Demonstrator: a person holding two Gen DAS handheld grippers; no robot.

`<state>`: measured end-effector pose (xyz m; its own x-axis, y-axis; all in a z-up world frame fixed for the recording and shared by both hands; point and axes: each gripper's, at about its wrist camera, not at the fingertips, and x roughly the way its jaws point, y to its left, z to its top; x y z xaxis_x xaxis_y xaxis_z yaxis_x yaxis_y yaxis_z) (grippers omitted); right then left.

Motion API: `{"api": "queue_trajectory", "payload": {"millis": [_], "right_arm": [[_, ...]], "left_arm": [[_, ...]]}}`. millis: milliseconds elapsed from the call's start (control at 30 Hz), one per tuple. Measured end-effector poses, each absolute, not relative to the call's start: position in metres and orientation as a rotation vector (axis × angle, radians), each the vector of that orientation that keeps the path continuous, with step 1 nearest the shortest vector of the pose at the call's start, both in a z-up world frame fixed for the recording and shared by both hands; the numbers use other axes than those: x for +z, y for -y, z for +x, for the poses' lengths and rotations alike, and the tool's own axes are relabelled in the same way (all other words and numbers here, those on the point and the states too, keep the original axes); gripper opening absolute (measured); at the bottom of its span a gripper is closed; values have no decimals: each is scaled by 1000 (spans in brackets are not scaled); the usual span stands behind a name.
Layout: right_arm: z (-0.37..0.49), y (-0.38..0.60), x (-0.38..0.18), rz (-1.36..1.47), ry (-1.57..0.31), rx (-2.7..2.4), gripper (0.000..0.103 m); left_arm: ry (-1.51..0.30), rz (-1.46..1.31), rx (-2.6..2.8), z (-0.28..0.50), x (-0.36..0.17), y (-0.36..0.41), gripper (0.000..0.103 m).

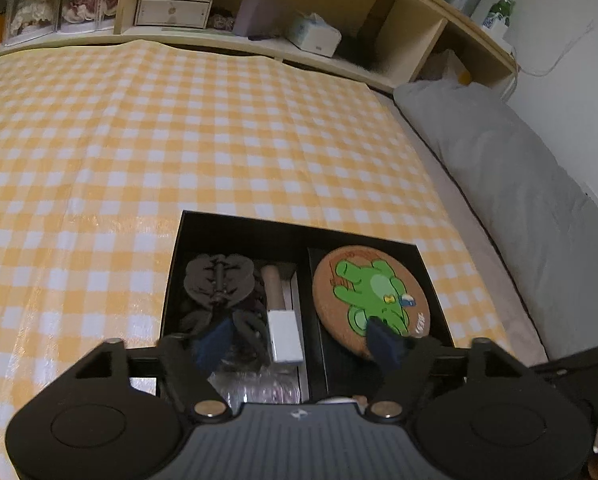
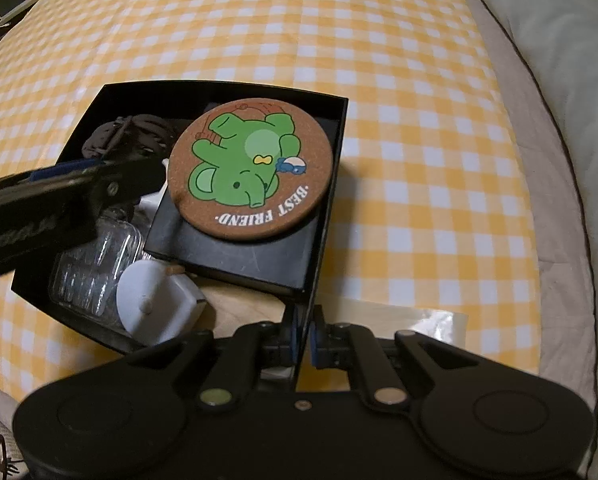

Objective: Organize rigid objects

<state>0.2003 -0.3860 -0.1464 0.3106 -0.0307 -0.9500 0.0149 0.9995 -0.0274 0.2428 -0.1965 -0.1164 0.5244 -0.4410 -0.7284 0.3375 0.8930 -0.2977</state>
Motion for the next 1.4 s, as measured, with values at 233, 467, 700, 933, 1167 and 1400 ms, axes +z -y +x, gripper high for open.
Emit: {"api": "queue_trajectory", "payload": {"millis": [233, 467, 700, 933, 1167, 1400], "right_arm": [[200, 386, -146, -14, -1254, -31, 7], [199, 387, -147, -15, -1253, -29, 7], [197, 387, -134, 10, -1231, -73, 14], [166, 381, -76, 108, -1069, -81, 49], [129, 374, -23, 194, -931, -170, 77], [76, 345, 12, 126, -790, -184, 102]], "left_arm": [[-920, -108, -500, 232, -108, 199, 94], [-919, -79, -500, 222, -99, 200, 101], [-896, -39, -489, 214, -81, 188, 103], [-878, -6, -492, 201, -51, 171, 103], [-785, 37, -532, 174, -12, 146, 103], [-709, 53, -546, 145, 10, 117, 103]]}}
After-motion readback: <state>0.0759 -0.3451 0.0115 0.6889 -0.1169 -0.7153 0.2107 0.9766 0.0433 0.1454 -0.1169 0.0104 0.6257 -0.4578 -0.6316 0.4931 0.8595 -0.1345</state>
